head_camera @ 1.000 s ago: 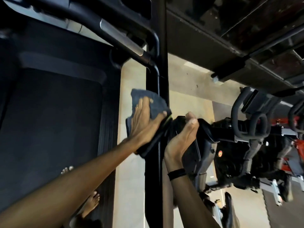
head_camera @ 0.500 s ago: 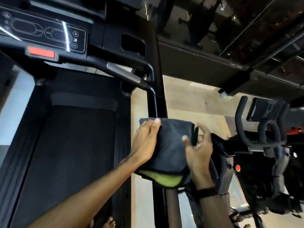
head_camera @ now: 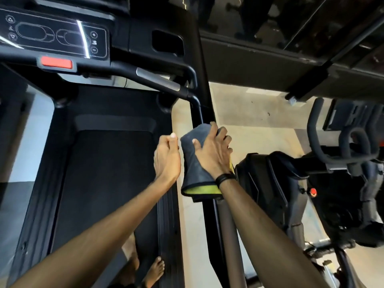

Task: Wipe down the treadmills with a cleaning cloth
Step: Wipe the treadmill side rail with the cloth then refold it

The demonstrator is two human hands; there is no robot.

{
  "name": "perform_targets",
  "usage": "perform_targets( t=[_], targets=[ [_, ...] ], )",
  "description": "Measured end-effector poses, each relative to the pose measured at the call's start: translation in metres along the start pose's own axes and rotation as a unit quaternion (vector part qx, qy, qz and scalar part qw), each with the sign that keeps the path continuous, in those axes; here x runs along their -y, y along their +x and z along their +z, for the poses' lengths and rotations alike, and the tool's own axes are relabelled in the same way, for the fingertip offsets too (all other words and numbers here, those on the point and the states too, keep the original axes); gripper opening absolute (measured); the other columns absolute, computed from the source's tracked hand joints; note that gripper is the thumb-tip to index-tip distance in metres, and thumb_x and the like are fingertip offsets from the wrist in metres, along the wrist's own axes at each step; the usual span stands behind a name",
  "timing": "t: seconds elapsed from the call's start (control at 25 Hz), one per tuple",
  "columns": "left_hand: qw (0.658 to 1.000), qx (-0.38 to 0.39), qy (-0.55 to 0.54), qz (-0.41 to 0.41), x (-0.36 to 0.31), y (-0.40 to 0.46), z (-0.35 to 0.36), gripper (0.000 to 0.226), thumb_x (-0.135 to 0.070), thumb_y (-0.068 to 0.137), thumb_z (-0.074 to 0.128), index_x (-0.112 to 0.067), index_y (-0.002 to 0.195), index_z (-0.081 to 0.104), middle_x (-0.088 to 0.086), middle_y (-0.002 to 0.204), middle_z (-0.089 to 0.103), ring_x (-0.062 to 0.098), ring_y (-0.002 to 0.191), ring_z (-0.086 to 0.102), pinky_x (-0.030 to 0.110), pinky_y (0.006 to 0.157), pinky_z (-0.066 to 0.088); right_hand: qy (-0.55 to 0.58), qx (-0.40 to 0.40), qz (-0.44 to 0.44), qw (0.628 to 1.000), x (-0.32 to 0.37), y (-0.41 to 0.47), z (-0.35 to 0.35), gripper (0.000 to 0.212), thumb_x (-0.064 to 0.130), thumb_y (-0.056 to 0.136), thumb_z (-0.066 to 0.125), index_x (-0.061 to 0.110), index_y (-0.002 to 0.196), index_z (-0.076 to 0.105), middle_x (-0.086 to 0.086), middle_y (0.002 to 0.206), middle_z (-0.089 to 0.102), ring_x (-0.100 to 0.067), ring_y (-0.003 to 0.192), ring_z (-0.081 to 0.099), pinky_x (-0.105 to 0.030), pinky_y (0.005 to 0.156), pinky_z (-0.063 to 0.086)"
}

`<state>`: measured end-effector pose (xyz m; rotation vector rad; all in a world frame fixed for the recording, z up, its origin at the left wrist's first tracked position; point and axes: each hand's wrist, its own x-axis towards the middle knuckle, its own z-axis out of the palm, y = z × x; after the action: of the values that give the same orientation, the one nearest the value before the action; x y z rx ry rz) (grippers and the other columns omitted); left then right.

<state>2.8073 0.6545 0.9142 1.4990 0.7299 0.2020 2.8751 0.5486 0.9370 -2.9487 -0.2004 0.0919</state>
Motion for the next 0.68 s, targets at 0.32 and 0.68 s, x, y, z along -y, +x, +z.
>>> perform_targets(
  t=[0.32, 0.68],
  targets=[
    [0.991, 0.086, 0.092, 0.046, 0.020, -0.056, 0.010, 0.045, -0.051, 0.100, 0.037, -0.020, 0.077, 0.060, -0.001, 0.074, 0.065, 0.022, 0.074, 0.063, 0.046, 0.076, 0.053, -0.058, -0.037, -0.041, 0.997, -0.033, -0.093, 0.009, 0.053, 0.042, 0.093, 0.060, 0.016, 0.131, 0.035, -0.015, 0.138, 0.037, -0.033, 0.119, 0.043, -0.047, 0.085, 0.051],
    [0.933, 0.279, 0.224, 0.035, 0.033, -0.101, -0.026, 0.039, -0.047, 0.097, 0.057, -0.020, 0.070, 0.065, -0.003, 0.060, 0.069, 0.008, 0.057, 0.064, 0.045, 0.072, 0.057, -0.044, -0.084, -0.070, 0.993, -0.063, -0.175, 0.005, 0.043, 0.040, 0.091, 0.062, 0.024, 0.126, 0.044, -0.004, 0.121, 0.048, -0.024, 0.109, 0.049, -0.038, 0.085, 0.050]
  ],
)
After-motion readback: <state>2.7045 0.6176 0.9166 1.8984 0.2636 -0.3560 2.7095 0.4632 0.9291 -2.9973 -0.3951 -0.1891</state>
